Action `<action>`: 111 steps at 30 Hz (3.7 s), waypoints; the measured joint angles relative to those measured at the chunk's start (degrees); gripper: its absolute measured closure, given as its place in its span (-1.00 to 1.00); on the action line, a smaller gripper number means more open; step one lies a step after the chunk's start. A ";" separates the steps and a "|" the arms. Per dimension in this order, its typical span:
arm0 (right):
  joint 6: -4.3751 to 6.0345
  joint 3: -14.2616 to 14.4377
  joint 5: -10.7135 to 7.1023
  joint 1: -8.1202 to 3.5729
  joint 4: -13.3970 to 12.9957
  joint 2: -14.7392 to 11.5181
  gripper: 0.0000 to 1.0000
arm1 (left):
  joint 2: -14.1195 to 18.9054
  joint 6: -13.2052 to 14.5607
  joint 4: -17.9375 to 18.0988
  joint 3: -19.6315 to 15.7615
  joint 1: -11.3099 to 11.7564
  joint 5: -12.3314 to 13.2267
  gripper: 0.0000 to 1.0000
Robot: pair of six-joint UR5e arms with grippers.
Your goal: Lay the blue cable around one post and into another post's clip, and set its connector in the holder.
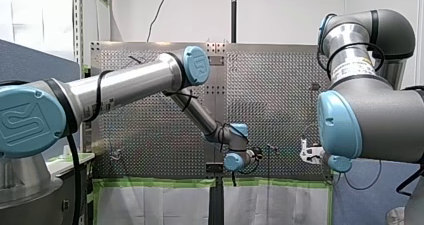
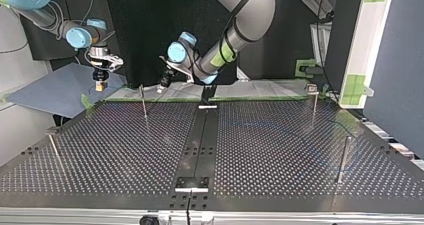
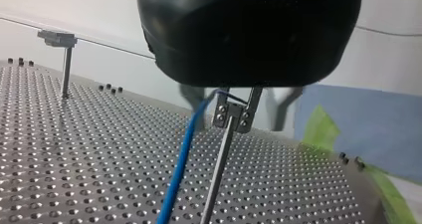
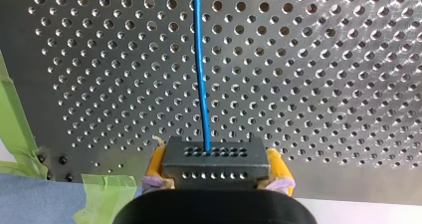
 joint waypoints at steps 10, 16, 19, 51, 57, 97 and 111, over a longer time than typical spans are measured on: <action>0.47 0.01 0.05 0.01 -0.02 0.01 1.00 | 0.04 2.96 -4.92 0.00 0.08 1.43 -1.00; 0.76 0.01 0.05 0.02 0.05 0.01 1.00 | 0.56 5.86 -7.86 0.00 -0.09 1.32 -1.00; 0.78 0.01 0.05 0.03 0.14 0.02 1.00 | 1.16 7.09 -9.47 0.00 -0.38 1.31 -1.00; 1.54 0.01 -0.39 0.06 0.52 0.10 1.00 | 5.82 10.28 -12.60 -1.66 -2.54 0.18 -1.00; 2.03 0.01 -0.39 0.08 0.57 0.12 1.00 | 8.39 10.22 -10.05 -4.26 -2.74 0.09 -1.00; 3.35 0.01 -0.39 0.09 0.05 0.24 1.00 | 10.83 8.66 -10.27 -11.25 -4.40 -2.39 -1.00; 3.35 0.01 -0.39 0.07 0.21 0.27 1.00 | 10.83 8.54 -10.34 -11.25 -4.40 -2.39 -1.00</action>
